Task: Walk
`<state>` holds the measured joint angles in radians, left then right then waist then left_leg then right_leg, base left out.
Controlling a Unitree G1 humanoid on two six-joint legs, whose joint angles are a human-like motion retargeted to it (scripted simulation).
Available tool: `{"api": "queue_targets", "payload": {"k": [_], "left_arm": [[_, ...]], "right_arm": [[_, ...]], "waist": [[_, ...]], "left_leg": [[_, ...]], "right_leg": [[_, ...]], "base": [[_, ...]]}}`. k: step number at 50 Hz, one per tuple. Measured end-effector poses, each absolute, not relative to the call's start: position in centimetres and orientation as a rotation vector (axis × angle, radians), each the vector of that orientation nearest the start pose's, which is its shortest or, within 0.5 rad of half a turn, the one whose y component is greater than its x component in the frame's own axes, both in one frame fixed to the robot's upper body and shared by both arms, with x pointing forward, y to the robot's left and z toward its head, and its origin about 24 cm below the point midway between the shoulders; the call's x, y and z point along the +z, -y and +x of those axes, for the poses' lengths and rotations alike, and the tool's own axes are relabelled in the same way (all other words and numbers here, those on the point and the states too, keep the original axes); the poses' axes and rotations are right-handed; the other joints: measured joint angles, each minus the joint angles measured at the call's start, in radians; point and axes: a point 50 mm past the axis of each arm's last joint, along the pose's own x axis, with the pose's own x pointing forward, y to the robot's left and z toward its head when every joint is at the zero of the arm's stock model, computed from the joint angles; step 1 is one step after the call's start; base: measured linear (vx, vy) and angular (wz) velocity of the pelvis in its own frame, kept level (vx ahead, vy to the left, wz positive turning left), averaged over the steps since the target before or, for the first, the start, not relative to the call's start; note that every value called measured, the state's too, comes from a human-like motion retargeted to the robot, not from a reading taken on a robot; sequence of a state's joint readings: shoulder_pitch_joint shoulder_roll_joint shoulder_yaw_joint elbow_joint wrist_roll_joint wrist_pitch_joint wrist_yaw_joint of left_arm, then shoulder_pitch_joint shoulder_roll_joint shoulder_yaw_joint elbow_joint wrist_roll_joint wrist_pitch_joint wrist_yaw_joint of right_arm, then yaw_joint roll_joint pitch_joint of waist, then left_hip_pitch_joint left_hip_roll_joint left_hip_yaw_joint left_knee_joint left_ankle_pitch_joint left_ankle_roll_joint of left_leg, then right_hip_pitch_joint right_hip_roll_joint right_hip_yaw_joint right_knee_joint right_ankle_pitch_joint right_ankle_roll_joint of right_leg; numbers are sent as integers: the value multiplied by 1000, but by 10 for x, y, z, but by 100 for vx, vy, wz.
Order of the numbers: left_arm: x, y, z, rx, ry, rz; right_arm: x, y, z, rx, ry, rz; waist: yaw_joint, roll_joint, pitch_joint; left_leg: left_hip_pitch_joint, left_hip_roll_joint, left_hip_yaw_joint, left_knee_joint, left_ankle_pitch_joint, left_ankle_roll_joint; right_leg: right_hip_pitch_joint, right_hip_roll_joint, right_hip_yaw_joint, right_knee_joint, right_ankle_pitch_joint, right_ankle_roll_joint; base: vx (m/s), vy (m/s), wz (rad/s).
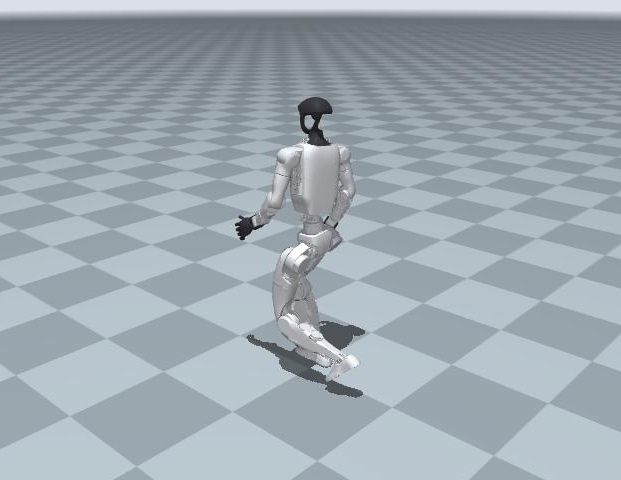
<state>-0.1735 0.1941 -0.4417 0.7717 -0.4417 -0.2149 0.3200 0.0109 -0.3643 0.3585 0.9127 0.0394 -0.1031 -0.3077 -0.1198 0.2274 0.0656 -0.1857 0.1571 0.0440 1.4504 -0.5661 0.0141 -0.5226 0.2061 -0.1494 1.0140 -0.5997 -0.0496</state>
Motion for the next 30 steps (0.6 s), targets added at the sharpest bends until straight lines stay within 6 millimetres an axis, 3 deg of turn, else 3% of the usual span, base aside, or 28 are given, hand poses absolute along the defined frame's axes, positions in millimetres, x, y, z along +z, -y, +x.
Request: {"api": "queue_targets", "payload": {"k": [3,7,10,16,20,25,30], "left_arm": [[-88,-147,219,96,-533,21],[-98,-149,198,112,-584,-11],[-102,-153,182,147,-611,-54],[-107,-162,158,218,-648,-129],[-107,-163,154,237,-657,-157],[-102,-161,165,234,-626,-129],[-92,-155,186,238,-561,-81]], "right_arm": [[-108,238,179,-120,-697,-605],[-84,233,216,-128,-555,-632],[-64,228,241,-138,-452,-633],[-32,212,273,-143,-292,-604],[-26,203,279,-126,-258,-589],[-41,194,267,-63,-314,-591],[-68,190,240,22,-432,-604]], "waist": [[37,6,10],[95,-21,25],[129,-49,40],[157,-112,41],[155,-162,30],[145,-216,20],[107,-288,8]], "left_leg": [[-120,72,-7,169,40,41],[-274,75,-12,228,-33,111],[-367,17,-8,144,-87,132],[-465,-167,-3,-239,-132,110],[-457,-292,-13,-429,-119,107],[-404,-385,2,-422,-84,140],[-326,-495,28,-447,-104,187]], "right_leg": [[69,35,8,-44,-32,-27],[186,43,44,-108,-69,-24],[274,28,73,-149,-93,-8],[398,-51,115,-202,-124,38],[442,-127,132,-171,-152,66],[480,-203,162,-46,-165,111],[440,-303,195,201,6,221]], "base": [[-3,-6,-37],[-2,-3,-35],[-1,1,-38],[1,3,-33],[2,4,-19],[2,5,-19],[0,6,-20]]}}
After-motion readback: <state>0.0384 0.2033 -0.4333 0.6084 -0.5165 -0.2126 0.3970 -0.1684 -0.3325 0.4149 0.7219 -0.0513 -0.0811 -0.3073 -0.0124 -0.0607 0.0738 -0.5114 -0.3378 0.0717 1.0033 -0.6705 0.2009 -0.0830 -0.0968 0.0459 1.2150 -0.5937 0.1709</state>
